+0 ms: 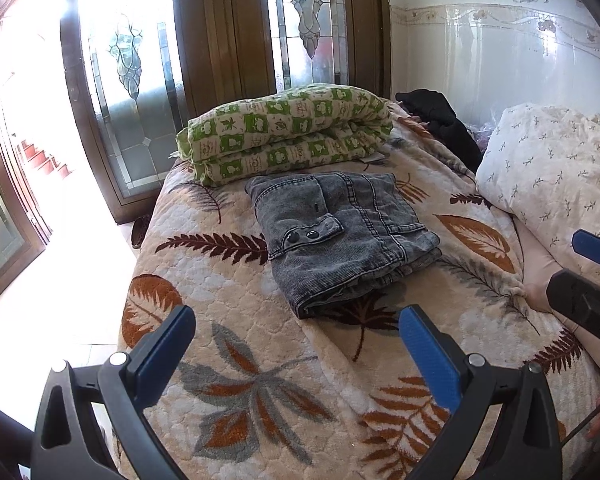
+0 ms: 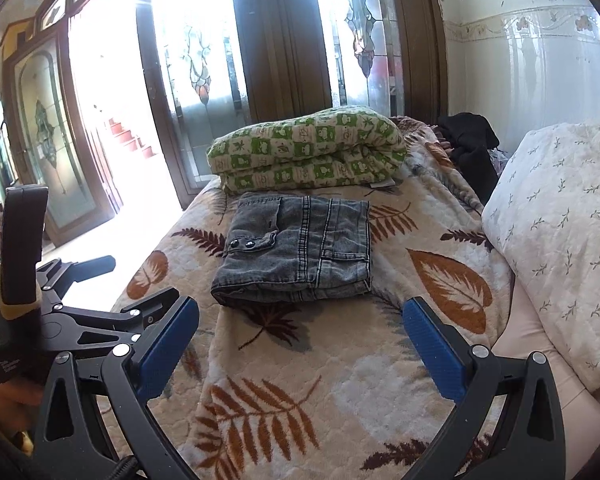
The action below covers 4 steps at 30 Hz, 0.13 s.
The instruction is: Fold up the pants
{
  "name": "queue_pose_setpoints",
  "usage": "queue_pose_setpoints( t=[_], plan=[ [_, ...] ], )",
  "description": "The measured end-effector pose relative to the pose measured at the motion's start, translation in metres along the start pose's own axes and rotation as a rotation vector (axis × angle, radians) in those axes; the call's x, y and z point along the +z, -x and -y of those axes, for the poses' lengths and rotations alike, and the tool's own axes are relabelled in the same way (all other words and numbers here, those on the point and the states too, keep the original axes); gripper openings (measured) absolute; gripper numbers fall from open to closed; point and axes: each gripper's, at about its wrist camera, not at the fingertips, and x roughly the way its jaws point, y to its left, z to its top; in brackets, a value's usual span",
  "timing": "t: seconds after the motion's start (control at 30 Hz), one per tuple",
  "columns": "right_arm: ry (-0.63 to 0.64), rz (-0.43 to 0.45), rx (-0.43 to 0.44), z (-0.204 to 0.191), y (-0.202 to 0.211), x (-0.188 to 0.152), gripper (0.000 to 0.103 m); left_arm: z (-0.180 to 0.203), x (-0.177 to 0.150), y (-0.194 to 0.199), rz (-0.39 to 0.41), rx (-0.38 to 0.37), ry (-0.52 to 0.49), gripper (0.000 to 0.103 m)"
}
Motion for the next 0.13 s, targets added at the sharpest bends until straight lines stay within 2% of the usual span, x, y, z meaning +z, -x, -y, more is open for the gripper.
queue_pose_setpoints(
  t=[0.13],
  plan=[
    [0.003, -0.001, 0.0, -0.0014, 0.0017, -0.0001, 0.103, -0.0018, 0.0004, 0.0026, 0.001, 0.004, 0.009, 0.103]
  ],
)
